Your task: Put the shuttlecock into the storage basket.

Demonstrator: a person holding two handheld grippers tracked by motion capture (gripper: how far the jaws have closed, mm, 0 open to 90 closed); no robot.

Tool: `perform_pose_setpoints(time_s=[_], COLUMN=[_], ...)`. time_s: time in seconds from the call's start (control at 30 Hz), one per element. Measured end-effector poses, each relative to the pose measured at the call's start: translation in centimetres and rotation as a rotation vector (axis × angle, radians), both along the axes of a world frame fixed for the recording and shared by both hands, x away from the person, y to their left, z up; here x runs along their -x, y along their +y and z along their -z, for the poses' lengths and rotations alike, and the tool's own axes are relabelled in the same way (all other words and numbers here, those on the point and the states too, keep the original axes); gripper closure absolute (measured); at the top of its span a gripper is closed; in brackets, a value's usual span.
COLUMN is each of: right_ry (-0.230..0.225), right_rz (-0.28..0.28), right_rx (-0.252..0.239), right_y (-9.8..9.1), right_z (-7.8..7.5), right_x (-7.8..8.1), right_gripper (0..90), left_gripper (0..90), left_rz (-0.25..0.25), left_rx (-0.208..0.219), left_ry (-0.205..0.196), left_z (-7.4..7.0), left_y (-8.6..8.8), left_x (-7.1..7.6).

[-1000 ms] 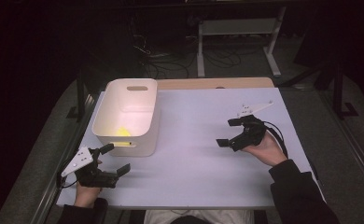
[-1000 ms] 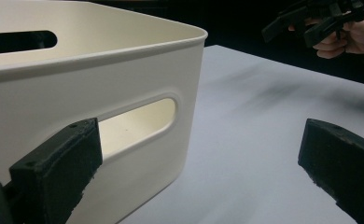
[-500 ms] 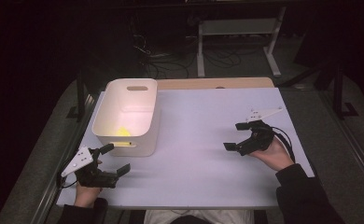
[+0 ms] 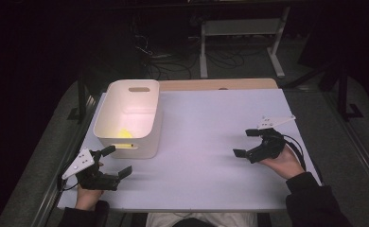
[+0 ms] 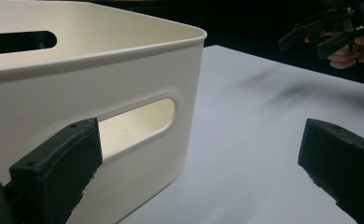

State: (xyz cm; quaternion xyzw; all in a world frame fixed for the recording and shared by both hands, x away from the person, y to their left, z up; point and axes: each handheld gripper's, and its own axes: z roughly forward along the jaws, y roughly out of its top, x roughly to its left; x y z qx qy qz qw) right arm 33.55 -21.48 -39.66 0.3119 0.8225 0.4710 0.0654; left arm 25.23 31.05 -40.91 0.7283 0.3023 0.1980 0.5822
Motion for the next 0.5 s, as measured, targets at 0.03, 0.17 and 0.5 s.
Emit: perform_pose_setpoints(time_s=[0.03,0.17,0.5], right_ry=[-0.002,-0.009,-0.025], right_rz=[0.005,0.025,0.067], right_rx=[-0.001,-0.001,0.003], right_y=[-0.2,-1.0,-2.5], right_z=[0.1,0.6,1.3], right_x=[0.1,0.7,1.7], right_gripper=[0.0,0.0,0.0], left_gripper=[0.0,0.0,0.0], left_rz=[-0.001,0.0,-0.003], left_rx=[0.001,0.0,-0.001], left_ry=[0.001,0.001,0.001], left_z=[0.0,0.0,0.0], left_y=[0.0,0.0,0.0], left_x=[0.0,0.0,0.0])
